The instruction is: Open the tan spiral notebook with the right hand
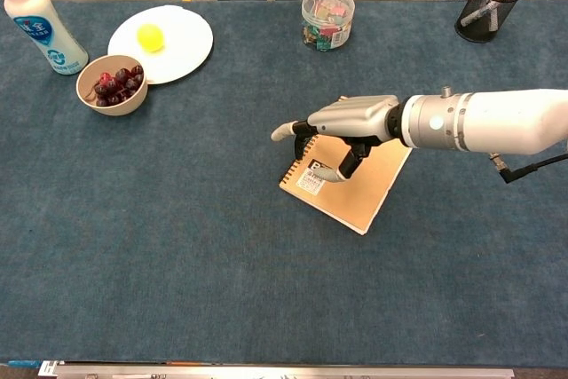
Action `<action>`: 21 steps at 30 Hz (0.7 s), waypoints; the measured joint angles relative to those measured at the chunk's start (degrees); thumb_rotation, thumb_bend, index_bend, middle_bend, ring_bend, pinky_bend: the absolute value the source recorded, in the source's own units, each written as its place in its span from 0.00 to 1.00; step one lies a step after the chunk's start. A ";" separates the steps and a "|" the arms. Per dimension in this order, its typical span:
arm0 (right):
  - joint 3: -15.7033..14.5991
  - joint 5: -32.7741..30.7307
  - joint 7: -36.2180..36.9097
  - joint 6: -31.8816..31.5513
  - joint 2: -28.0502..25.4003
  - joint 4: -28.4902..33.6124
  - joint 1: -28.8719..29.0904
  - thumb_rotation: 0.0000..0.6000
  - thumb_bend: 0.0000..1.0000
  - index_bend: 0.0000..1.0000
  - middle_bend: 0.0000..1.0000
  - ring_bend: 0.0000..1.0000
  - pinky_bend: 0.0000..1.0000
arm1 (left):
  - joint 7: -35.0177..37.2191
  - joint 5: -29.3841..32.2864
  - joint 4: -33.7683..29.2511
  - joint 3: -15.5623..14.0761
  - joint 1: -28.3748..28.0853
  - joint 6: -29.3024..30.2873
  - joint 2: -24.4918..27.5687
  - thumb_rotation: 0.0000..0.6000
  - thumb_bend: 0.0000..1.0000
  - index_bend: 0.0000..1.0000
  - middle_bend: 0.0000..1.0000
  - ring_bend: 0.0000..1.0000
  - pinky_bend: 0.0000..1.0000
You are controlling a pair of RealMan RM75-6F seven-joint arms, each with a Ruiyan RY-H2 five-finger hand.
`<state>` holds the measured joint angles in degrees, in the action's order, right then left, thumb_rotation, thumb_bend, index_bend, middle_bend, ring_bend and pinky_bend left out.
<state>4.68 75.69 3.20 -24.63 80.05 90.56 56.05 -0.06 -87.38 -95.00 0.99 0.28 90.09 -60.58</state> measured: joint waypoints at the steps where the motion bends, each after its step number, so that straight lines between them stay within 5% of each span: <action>1: 0.08 0.04 -0.03 -0.12 0.69 -0.39 0.12 0.77 0.45 0.03 0.29 0.11 0.13 | 0.00 0.07 -0.02 0.00 0.04 0.00 0.03 1.00 0.41 0.14 0.09 0.09 0.15; 10: -0.20 -1.22 -1.36 2.33 5.17 -4.09 3.17 0.77 0.43 0.03 0.29 0.11 0.13 | 0.32 0.04 0.28 -0.06 0.19 0.08 0.06 1.00 0.41 0.14 0.09 0.09 0.15; 21: -3.05 -2.02 -3.62 1.45 2.44 -0.99 2.86 0.76 0.43 0.03 0.29 0.11 0.12 | 0.57 -0.11 0.51 -0.05 0.19 0.02 -0.06 1.00 0.41 0.14 0.09 0.09 0.15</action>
<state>1.63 73.67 -0.42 -23.17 82.49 89.57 58.91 0.51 -87.49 -94.49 0.94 0.47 90.11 -60.64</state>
